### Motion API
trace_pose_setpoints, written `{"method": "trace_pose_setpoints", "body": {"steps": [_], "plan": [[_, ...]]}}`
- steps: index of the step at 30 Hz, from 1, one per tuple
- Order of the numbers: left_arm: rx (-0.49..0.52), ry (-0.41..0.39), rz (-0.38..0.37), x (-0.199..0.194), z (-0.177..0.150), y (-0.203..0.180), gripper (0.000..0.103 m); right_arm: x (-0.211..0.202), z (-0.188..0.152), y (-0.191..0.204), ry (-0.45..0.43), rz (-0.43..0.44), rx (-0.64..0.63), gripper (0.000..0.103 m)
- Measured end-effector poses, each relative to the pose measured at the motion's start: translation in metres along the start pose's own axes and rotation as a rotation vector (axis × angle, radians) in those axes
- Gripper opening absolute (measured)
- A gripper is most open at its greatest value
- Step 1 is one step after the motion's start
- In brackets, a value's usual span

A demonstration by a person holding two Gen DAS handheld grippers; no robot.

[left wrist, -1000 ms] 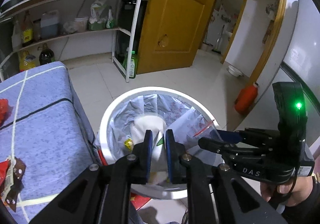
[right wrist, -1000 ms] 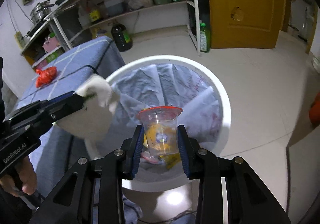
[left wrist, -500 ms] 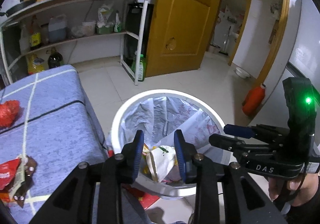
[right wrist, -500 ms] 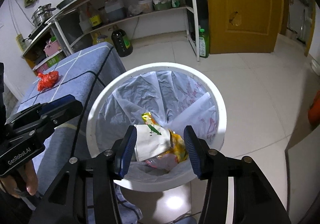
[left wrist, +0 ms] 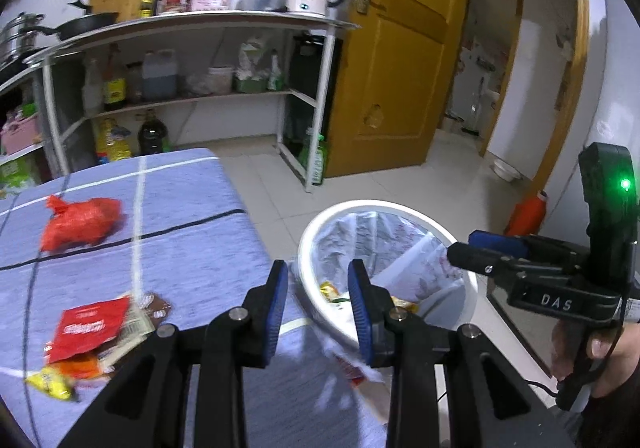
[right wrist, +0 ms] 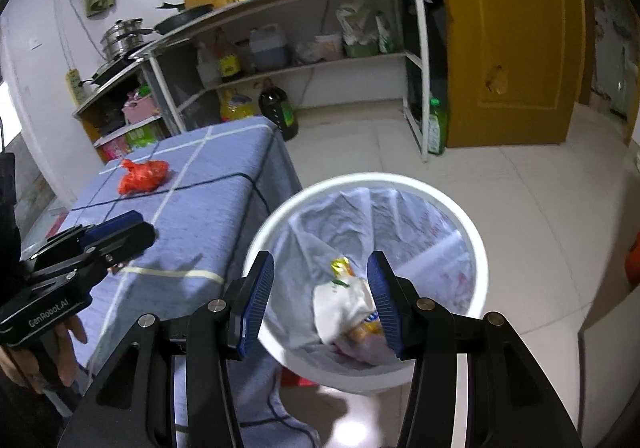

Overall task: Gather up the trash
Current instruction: 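Grasp the yellow snack bag with the left gripper from the table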

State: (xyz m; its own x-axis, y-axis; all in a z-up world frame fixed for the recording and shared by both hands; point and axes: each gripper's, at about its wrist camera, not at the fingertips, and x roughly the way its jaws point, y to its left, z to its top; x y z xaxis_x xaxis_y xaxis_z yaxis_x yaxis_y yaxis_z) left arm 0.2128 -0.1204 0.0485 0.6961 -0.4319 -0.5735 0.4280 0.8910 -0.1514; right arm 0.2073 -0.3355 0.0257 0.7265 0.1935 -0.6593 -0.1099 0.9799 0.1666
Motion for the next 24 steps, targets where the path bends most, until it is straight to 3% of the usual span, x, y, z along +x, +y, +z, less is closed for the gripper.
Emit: {"method": "trace_pose_setpoints", "body": {"steps": [6, 14, 24], "plan": [[-0.046, -0.036, 0.107, -0.032, -0.007, 0.042, 0.032, 0.000, 0.005, 0.037, -0.011, 0.058, -0.060, 0.050], [-0.092, -0.019, 0.222, -0.057, -0.030, 0.099, 0.032, 0.022, 0.008, 0.083, 0.015, 0.179, -0.111, 0.050], [-0.193, 0.013, 0.240, -0.069, -0.053, 0.156, 0.032, 0.057, 0.011, 0.128, 0.102, 0.272, -0.156, 0.050]]}}
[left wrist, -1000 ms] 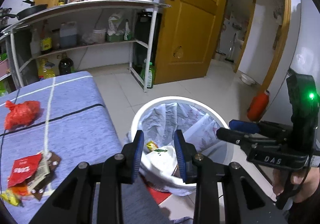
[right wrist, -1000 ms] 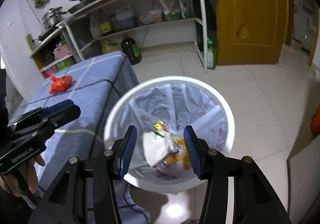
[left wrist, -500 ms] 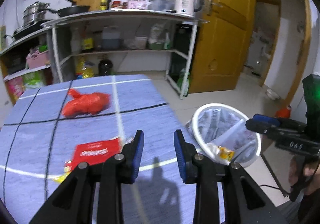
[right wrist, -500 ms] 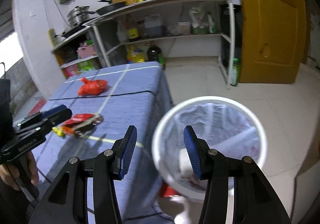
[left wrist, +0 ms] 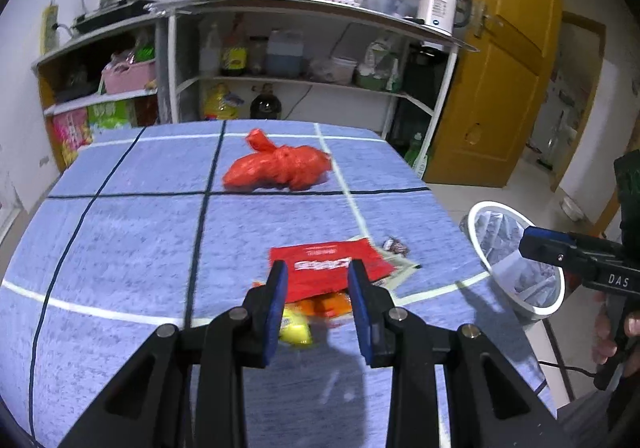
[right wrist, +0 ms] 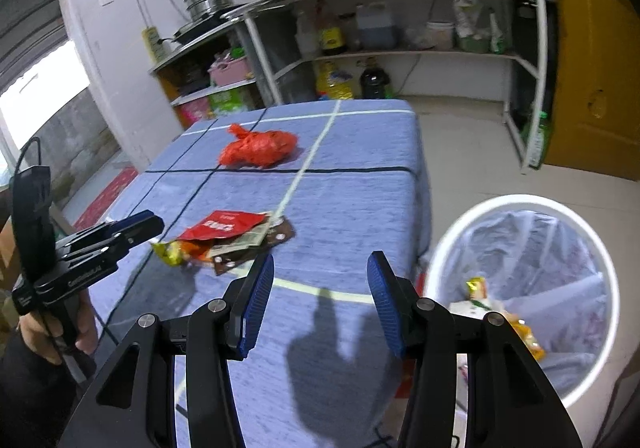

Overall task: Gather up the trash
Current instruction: 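Grasp the yellow snack bag with the left gripper from the table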

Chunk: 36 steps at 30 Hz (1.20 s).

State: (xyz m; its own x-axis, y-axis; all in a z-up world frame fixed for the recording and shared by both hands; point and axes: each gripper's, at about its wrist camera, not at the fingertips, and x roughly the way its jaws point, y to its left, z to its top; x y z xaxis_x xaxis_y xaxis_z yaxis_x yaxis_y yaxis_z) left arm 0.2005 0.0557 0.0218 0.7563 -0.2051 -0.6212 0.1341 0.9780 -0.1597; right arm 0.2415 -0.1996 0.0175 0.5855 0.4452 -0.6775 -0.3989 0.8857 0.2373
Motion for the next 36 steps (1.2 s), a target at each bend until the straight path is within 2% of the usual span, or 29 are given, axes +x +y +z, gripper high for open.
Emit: {"method": "trace_pose_setpoints", "body": {"steps": [4, 5, 10, 16, 19, 25, 27, 29, 36], "plan": [[-0.034, 0.027, 0.015, 0.006, -0.008, 0.017, 0.034, 0.018, 0.002, 0.011, 0.037, 0.025, -0.027, 0.050], [-0.045, 0.040, 0.015, 0.009, -0.011, 0.021, 0.039, 0.020, 0.002, 0.012, 0.043, 0.030, -0.029, 0.050], [-0.046, 0.069, 0.010, 0.014, -0.018, 0.024, 0.052, 0.028, 0.003, 0.021, 0.054, 0.048, -0.057, 0.050], [-0.052, 0.120, 0.003, 0.027, -0.021, 0.023, 0.053, 0.033, 0.002, 0.026, 0.071, 0.050, -0.073, 0.050], [-0.041, 0.144, 0.026, 0.030, -0.023, 0.022, 0.053, 0.032, 0.001, 0.026, 0.070, 0.054, -0.073, 0.050], [-0.051, 0.153, 0.036, 0.030, -0.029, 0.027, 0.053, 0.032, 0.001, 0.028, 0.072, 0.053, -0.079, 0.050], [-0.060, 0.159, 0.027, 0.031, -0.029, 0.028, 0.052, 0.033, 0.001, 0.029, 0.073, 0.055, -0.079, 0.050], [-0.069, 0.157, 0.008, 0.031, -0.029, 0.028, 0.042, 0.033, 0.001, 0.031, 0.074, 0.060, -0.079, 0.050], [-0.061, 0.108, -0.001, 0.019, -0.028, 0.024, 0.023, 0.041, 0.001, 0.041, 0.092, 0.070, -0.088, 0.050]]}}
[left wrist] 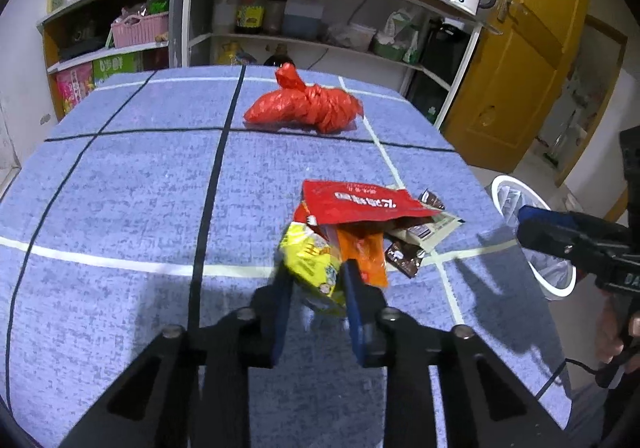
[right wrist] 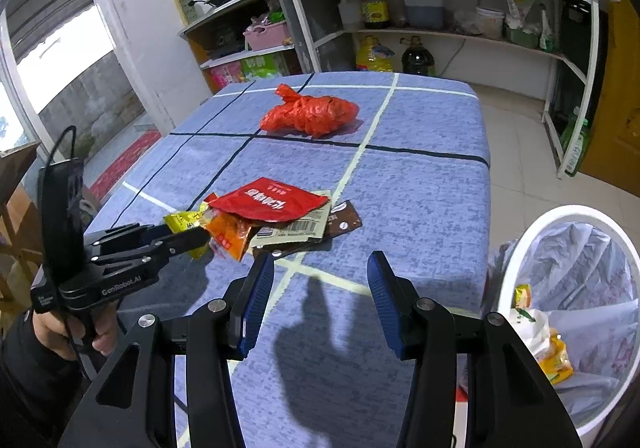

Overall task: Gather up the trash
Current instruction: 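Grasp the yellow snack bag with the left gripper from the table, then grasp the orange wrapper with the right gripper while the left gripper holds the yellow bag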

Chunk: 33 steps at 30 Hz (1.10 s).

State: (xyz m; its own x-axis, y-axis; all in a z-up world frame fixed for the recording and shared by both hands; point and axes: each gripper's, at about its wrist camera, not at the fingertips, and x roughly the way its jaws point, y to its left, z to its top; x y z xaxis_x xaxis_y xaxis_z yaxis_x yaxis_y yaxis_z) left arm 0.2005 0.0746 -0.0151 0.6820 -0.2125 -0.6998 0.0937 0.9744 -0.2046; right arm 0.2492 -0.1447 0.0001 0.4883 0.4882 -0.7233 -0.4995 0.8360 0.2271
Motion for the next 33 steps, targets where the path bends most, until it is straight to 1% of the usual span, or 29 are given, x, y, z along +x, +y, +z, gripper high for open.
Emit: {"method": "trace_pose_setpoints", "body": {"steps": [6, 10, 13, 17, 19, 22, 25, 30, 33], "plan": [[-0.006, -0.038, -0.018, -0.016, 0.000, 0.003, 0.020, 0.007, 0.004, 0.013, 0.002, 0.006, -0.039, 0.050], [-0.026, -0.049, -0.036, -0.022, 0.000, 0.011, 0.020, 0.015, 0.008, 0.024, 0.004, 0.016, -0.079, 0.050], [-0.039, -0.054, -0.044, -0.026, 0.000, 0.016, 0.019, 0.024, 0.009, 0.031, 0.021, 0.025, -0.100, 0.050], [-0.048, -0.081, -0.050, -0.035, -0.002, 0.022, 0.017, 0.032, 0.010, 0.035, 0.040, 0.058, -0.094, 0.050], [-0.057, -0.100, -0.065, -0.042, -0.001, 0.025, 0.016, 0.034, 0.010, 0.039, 0.041, 0.063, -0.096, 0.050], [-0.065, -0.124, -0.084, -0.051, 0.000, 0.027, 0.016, 0.035, 0.010, 0.043, 0.051, 0.097, -0.098, 0.050], [-0.055, -0.134, -0.059, -0.053, 0.001, 0.027, 0.016, 0.040, 0.008, 0.051, 0.067, 0.090, -0.122, 0.050], [-0.085, -0.134, -0.029, -0.054, 0.000, 0.038, 0.016, 0.051, 0.004, 0.062, 0.109, 0.106, -0.123, 0.050], [-0.094, -0.142, -0.018, -0.058, -0.001, 0.044, 0.016, 0.063, 0.003, 0.070, 0.176, 0.140, -0.097, 0.050]]}}
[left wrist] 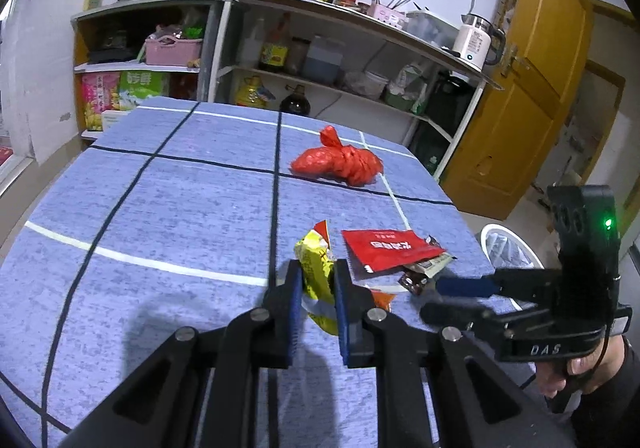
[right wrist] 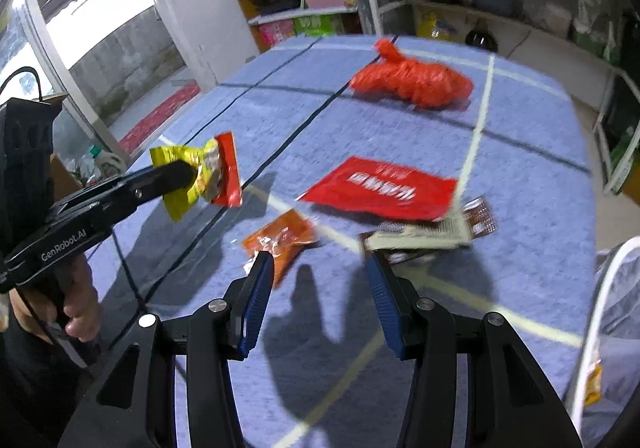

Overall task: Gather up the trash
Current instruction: 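Grasp the orange wrapper with the right gripper while the left gripper holds the yellow bag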

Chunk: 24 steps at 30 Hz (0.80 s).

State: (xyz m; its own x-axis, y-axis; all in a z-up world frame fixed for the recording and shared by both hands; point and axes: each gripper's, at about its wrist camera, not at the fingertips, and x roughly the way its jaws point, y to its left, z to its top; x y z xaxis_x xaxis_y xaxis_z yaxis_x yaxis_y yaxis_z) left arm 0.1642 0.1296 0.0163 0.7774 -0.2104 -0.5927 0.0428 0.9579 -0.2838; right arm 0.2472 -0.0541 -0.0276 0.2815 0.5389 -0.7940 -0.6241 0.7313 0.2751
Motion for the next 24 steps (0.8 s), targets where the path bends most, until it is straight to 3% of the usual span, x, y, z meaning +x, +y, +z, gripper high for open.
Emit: {"method": "trace_pose_setpoints", "body": {"steps": [4, 10, 14, 24], "plan": [[-0.014, -0.002, 0.002, -0.005, -0.001, 0.007, 0.016, 0.018, -0.001, 0.003, 0.054, 0.015, 0.053, 0.050], [-0.025, -0.008, 0.000, -0.013, -0.003, 0.017, 0.016, 0.028, 0.004, 0.013, 0.022, 0.002, 0.096, 0.049], [-0.034, -0.009, 0.000, -0.016, -0.004, 0.023, 0.016, 0.034, 0.005, 0.020, 0.019, -0.032, 0.082, 0.009], [-0.027, -0.012, -0.017, -0.018, -0.006, 0.020, 0.016, 0.015, 0.000, 0.022, -0.029, -0.034, 0.062, 0.005]]}}
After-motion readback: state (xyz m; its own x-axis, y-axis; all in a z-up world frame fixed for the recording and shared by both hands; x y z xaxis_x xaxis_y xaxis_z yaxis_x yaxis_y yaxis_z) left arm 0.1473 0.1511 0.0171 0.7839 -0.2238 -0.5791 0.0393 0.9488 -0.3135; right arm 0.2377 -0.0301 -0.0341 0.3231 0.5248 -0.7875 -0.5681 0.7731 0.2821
